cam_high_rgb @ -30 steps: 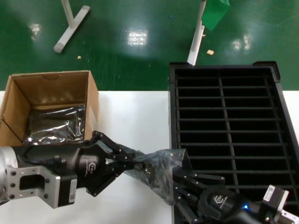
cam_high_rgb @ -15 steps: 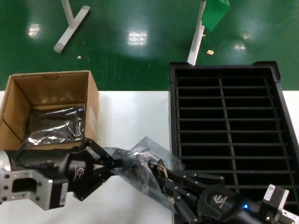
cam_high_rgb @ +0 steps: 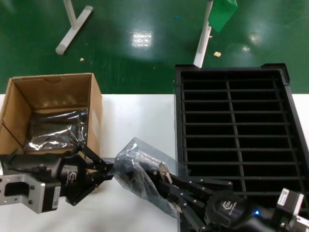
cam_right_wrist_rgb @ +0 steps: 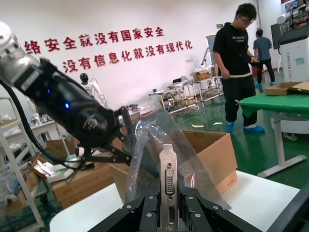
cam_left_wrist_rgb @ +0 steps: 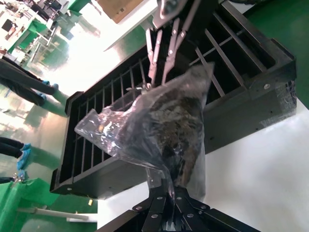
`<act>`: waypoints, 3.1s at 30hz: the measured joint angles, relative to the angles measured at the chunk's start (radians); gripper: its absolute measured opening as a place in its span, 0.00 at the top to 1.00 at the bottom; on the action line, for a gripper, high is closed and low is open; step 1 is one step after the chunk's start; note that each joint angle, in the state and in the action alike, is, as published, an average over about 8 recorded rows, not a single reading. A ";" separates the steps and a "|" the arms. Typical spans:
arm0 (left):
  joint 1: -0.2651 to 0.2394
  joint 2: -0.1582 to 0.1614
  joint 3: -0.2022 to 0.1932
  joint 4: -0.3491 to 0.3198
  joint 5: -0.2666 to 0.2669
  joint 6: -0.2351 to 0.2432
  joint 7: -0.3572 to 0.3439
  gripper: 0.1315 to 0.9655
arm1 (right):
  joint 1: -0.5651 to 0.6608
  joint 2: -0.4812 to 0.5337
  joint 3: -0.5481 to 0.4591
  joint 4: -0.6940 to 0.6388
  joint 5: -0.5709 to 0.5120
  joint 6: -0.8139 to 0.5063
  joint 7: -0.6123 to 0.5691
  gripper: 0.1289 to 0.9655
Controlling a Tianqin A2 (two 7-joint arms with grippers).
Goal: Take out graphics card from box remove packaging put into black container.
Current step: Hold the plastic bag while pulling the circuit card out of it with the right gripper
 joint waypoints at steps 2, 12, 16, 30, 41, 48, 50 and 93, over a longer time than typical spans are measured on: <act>0.001 0.003 -0.001 0.008 -0.003 0.000 0.010 0.99 | 0.000 0.006 0.000 0.007 0.003 -0.001 0.011 0.91; -0.014 0.023 -0.001 0.021 -0.017 0.000 0.037 0.99 | 0.007 0.013 -0.026 0.018 -0.014 -0.003 0.022 0.91; -0.025 0.028 -0.004 0.014 -0.022 -0.001 0.037 0.99 | 0.008 0.008 -0.043 0.015 -0.027 -0.005 0.010 0.91; -0.003 -0.004 -0.015 -0.018 -0.022 0.006 0.046 0.99 | 0.037 0.000 -0.086 0.020 -0.053 -0.005 0.011 0.91; 0.005 -0.004 -0.003 -0.014 -0.015 0.017 0.069 0.99 | 0.059 0.020 -0.088 0.028 -0.061 -0.006 0.022 0.91; -0.002 0.003 0.004 -0.009 -0.011 0.020 0.074 0.99 | 0.069 0.036 -0.081 0.005 -0.063 -0.019 0.010 0.91; -0.003 0.005 0.005 -0.008 -0.011 0.021 0.074 0.99 | 0.072 0.040 -0.079 -0.002 -0.063 -0.023 0.007 0.91; -0.023 0.046 0.036 0.083 -0.016 0.049 0.136 0.99 | 0.059 0.161 0.022 0.073 -0.037 -0.022 0.046 0.91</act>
